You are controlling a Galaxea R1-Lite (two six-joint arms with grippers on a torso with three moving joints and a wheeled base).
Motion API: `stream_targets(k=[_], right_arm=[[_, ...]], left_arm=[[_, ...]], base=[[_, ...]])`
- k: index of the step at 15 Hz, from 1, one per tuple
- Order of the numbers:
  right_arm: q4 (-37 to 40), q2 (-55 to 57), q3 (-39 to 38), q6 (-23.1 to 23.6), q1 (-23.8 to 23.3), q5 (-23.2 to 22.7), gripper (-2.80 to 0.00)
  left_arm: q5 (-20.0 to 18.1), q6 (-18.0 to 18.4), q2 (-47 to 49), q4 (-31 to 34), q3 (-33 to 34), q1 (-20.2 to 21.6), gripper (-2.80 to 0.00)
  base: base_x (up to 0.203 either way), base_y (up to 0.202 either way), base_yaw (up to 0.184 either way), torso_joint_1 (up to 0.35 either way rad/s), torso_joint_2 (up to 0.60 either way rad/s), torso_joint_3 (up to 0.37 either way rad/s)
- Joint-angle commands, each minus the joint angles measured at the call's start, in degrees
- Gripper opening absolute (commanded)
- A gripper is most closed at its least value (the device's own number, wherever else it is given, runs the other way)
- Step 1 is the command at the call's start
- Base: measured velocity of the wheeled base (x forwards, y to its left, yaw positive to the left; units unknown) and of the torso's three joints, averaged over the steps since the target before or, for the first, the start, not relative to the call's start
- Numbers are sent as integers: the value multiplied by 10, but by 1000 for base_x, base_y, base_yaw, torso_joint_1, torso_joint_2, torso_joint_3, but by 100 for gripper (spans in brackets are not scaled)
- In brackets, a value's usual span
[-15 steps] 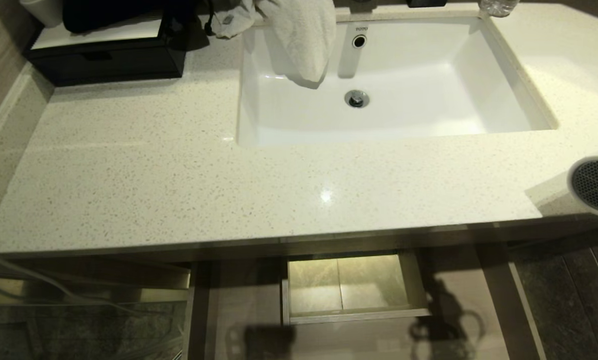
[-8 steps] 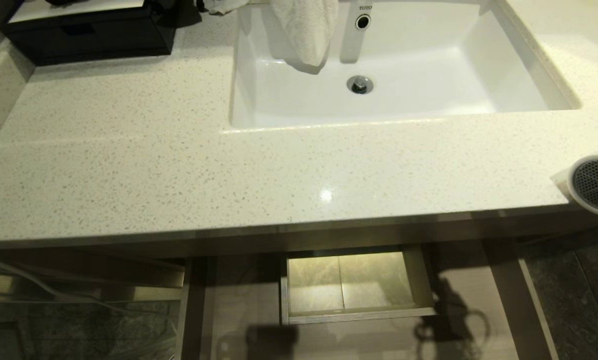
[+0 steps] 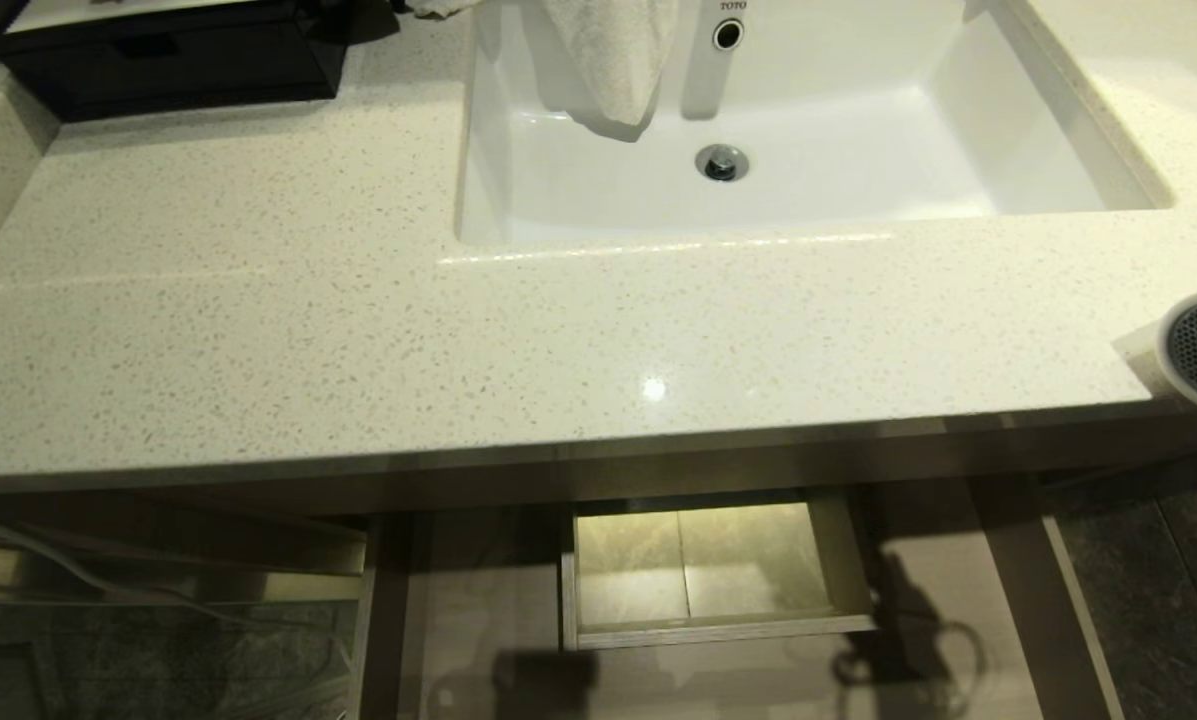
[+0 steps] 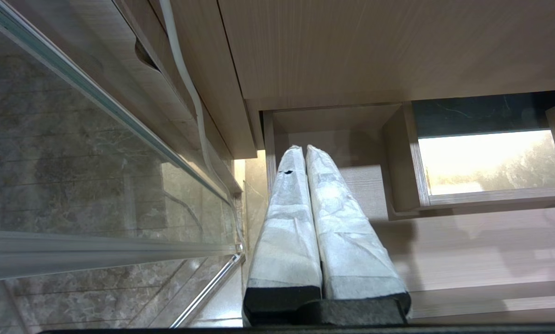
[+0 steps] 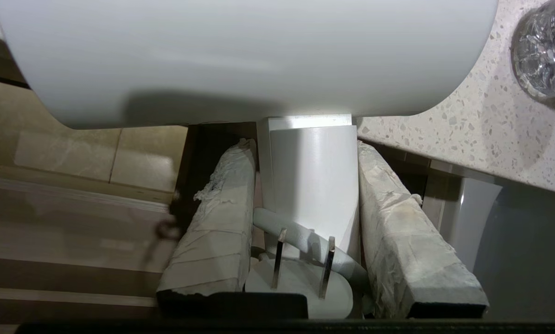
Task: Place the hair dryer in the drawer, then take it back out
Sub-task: Put it into the drawer
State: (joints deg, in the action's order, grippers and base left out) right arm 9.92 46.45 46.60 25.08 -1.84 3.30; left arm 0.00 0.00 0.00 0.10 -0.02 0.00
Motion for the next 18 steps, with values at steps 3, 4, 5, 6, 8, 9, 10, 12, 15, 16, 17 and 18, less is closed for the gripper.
stream_targets(k=[3,4,5,6,8,9,10,12,15,16,17,18], right_arm=[[1,-27,-6,1,0,0,-280],[2,-35,-8,1,0,0,-280],[2,-42,-10,1,0,0,-280],[2,-56,-14,1,-1,0,-280],[10,-83,-19,1,-3,0,-280],[24,-94,-22,2,-9,0,-280],[36,-98,-23,2,-14,1,-280],[76,-94,-20,1,-27,3,-280],[88,-89,-17,-1,-29,5,-280],[87,-89,-16,0,-29,3,-280],[87,-88,-15,0,-30,3,-280],[85,-88,-15,0,-30,3,-280]], left_arm=[[0,0,0,0,0,0,-280],[0,0,0,0,0,0,-280],[0,0,0,0,0,0,-280],[0,0,0,0,0,0,-280],[0,0,0,0,0,0,-280],[0,0,0,0,0,0,-280],[0,0,0,0,0,0,-280],[0,0,0,0,0,0,-280],[0,0,0,0,0,0,-280],[0,0,0,0,0,0,-280],[0,0,0,0,0,0,-280],[0,0,0,0,0,0,-280]], base=[[0,0,0,0,0,0],[0,0,0,0,0,0],[0,0,0,0,0,0],[0,0,0,0,0,0],[0,0,0,0,0,0],[0,0,0,0,0,0],[0,0,0,0,0,0],[0,0,0,0,0,0],[0,0,0,0,0,0],[0,0,0,0,0,0],[0,0,0,0,0,0],[0,0,0,0,0,0]])
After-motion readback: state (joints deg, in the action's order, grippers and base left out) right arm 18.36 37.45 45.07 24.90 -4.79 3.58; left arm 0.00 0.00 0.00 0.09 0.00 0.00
